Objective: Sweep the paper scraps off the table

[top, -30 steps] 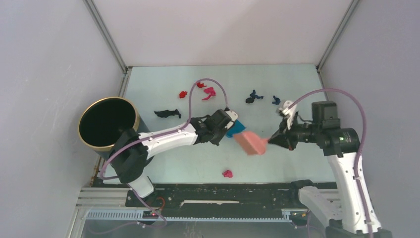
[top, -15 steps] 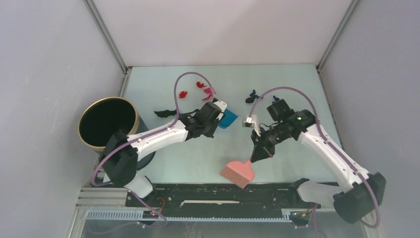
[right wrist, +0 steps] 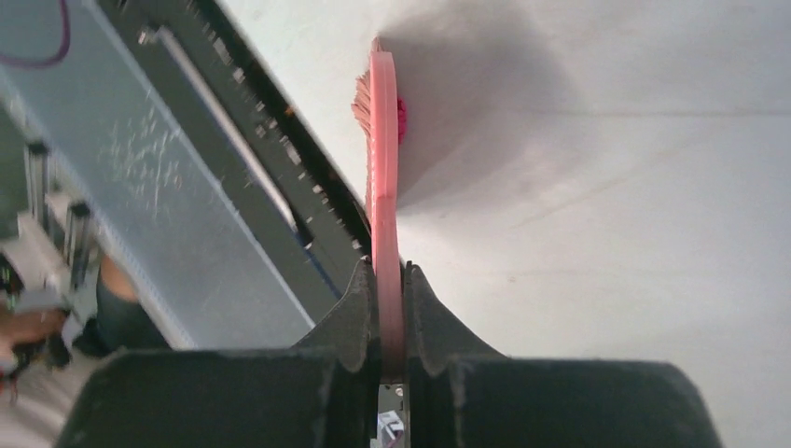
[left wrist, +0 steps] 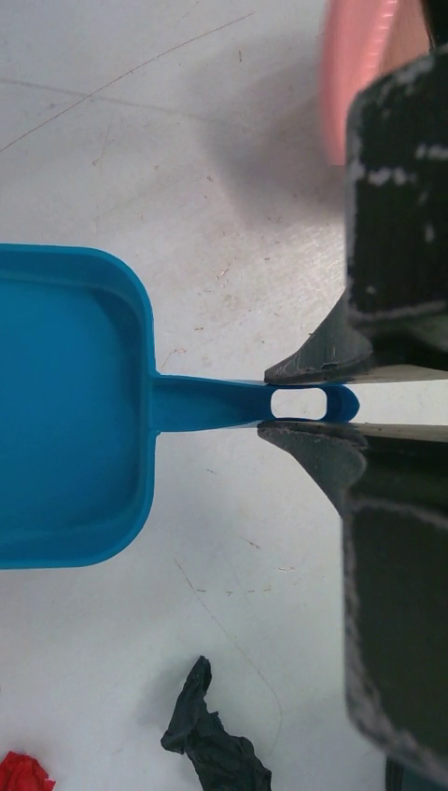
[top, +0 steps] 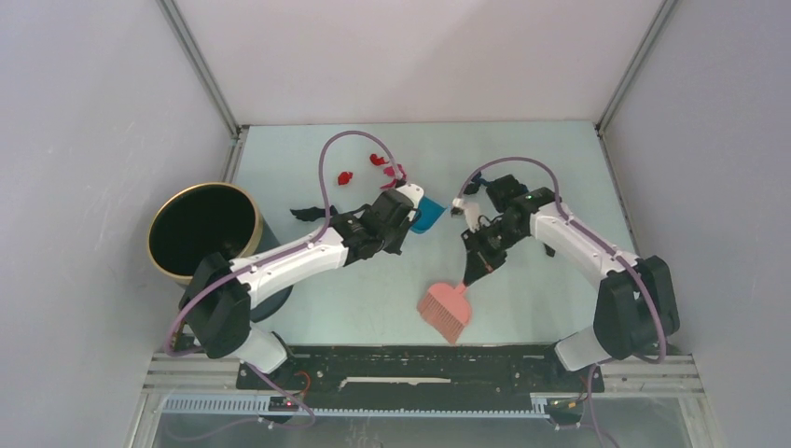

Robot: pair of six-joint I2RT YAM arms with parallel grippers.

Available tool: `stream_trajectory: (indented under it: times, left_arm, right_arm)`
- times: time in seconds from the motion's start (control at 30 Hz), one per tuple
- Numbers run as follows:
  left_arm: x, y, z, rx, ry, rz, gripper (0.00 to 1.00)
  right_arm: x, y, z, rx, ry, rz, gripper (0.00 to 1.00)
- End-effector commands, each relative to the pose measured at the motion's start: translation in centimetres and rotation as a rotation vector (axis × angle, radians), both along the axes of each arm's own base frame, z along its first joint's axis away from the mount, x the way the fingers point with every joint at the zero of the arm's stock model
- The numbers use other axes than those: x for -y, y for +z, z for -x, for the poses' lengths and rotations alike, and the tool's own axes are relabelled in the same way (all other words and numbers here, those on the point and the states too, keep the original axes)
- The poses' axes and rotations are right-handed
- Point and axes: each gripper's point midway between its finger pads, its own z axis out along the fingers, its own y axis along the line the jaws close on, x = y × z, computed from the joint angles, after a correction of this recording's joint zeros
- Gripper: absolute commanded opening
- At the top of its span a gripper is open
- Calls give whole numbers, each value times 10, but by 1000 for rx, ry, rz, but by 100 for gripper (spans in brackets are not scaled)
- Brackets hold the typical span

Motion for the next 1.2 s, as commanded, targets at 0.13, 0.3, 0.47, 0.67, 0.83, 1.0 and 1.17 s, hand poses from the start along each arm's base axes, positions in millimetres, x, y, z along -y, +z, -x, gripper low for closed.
stream_trajectory:
  times: [0.13, 0.3, 0.47, 0.67, 0.83, 1.0, 1.17]
  left_arm:
    - [5, 26, -3, 43, 20, 85, 0]
    - [13, 24, 0, 17, -10, 102, 0]
    - [20, 20, 6, 1, -55, 81, 0]
    - [31, 22, 20, 3, -120, 42, 0]
    - [32, 29, 24, 4, -143, 14, 0]
    - [38, 40, 33, 1, -214, 45, 0]
    - [63, 43, 62, -24, -374, 74, 0]
  right_arm:
    - [75, 21, -91, 230, -336, 120, 0]
    - [111, 41, -106, 301, -433, 106, 0]
    - [129, 73, -94, 354, -481, 34, 0]
    - [141, 101, -68, 401, -525, -17, 0]
    - [154, 110, -47, 445, -546, 26, 0]
    - [180, 110, -41, 474, -618, 99, 0]
    - [201, 108, -40, 484, -680, 147, 0]
